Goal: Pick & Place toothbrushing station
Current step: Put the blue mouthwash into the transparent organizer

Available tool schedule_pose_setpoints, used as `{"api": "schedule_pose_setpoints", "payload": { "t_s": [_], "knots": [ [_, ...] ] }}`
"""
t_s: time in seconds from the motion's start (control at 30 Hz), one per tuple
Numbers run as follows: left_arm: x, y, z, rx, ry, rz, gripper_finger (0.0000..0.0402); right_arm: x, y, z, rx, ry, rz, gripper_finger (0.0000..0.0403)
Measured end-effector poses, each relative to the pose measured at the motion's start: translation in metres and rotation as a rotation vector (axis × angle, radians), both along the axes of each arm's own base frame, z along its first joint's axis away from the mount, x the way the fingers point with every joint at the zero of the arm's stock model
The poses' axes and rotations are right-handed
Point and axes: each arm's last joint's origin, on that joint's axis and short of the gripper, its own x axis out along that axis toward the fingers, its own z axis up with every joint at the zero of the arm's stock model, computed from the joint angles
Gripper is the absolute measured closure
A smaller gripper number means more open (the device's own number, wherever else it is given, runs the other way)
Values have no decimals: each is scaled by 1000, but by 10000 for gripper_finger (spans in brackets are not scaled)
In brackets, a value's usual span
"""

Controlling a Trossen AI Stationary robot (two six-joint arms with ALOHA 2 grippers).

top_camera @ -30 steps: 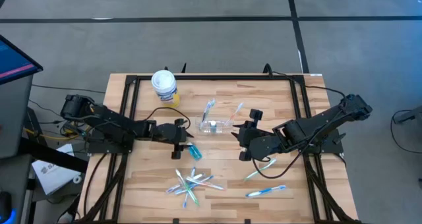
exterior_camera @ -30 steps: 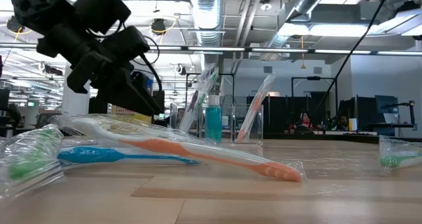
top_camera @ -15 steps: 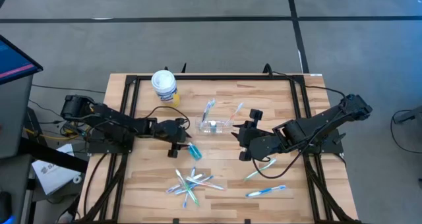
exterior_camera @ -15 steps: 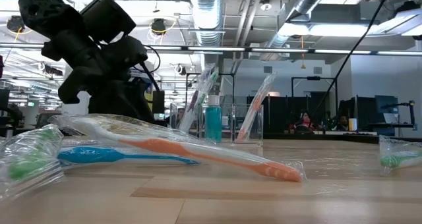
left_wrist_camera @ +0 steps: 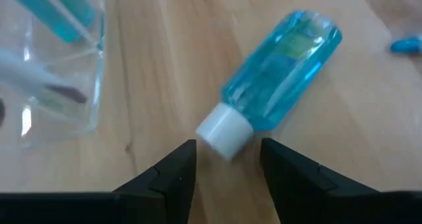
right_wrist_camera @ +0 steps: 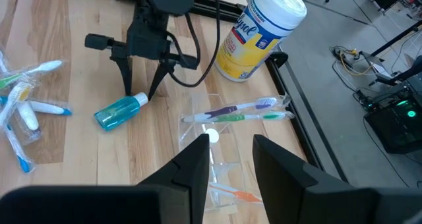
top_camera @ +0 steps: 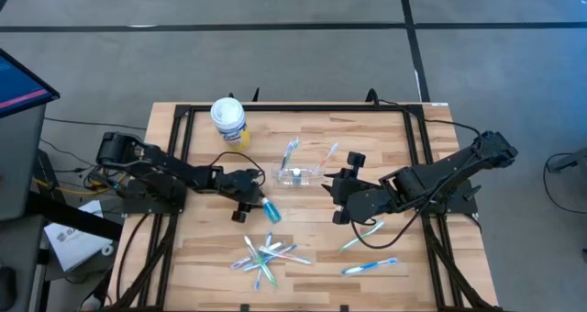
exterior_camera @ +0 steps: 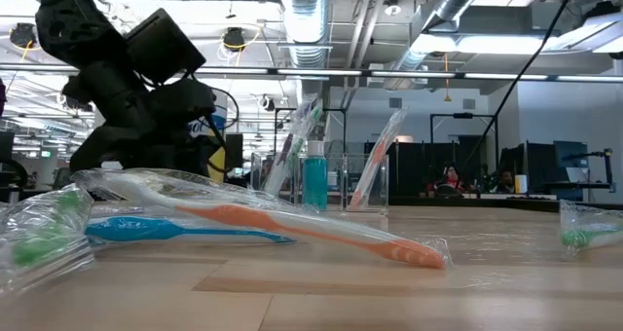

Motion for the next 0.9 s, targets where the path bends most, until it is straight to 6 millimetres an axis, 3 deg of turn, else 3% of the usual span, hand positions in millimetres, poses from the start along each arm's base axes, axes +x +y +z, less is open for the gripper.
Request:
{"api": "schedule_pose_setpoints", "payload": {
  "t_s": [0.57,0.9],
  "knots": [
    [6,-3,1,-21,-68,-30,234,0,0,0,0,0,1,295],
    [5,-27,4,-28,-97,-124,234,0,0,0,-4,3,3,295]
  ]
}}
